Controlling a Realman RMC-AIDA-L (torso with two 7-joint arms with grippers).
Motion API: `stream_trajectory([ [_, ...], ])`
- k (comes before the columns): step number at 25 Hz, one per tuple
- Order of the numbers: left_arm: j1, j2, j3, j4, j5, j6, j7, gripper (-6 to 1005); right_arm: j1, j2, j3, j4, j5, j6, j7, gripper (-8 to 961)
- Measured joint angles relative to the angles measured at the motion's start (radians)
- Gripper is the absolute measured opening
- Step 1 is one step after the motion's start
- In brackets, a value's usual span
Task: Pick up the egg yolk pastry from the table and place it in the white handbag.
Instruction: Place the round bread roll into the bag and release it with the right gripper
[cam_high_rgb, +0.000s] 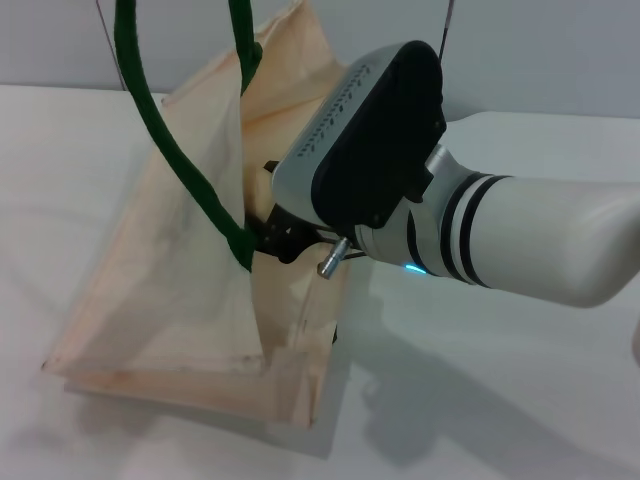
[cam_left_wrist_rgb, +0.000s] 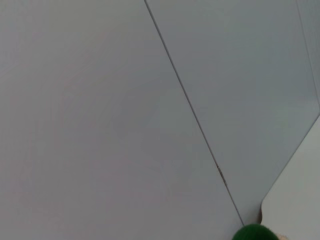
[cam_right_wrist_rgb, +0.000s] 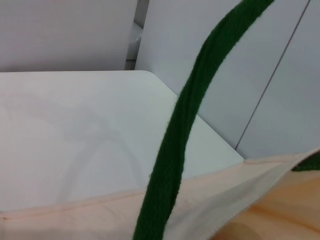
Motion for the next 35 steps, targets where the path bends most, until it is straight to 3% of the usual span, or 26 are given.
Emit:
stream_trajectory([
  [16, 0.005, 0.000, 0.000, -0.001, 0.004, 0.006, 0.000, 122, -0.012, 0.003, 0.015, -0.005, -0.003, 0.000, 0.000, 604],
  [35, 0.005, 0.000, -0.002, -0.002, 0.013, 0.006, 0.000, 122, -0.018, 0.021, 0.048, -0.018, -0.035, -0.036, 0.002, 765],
])
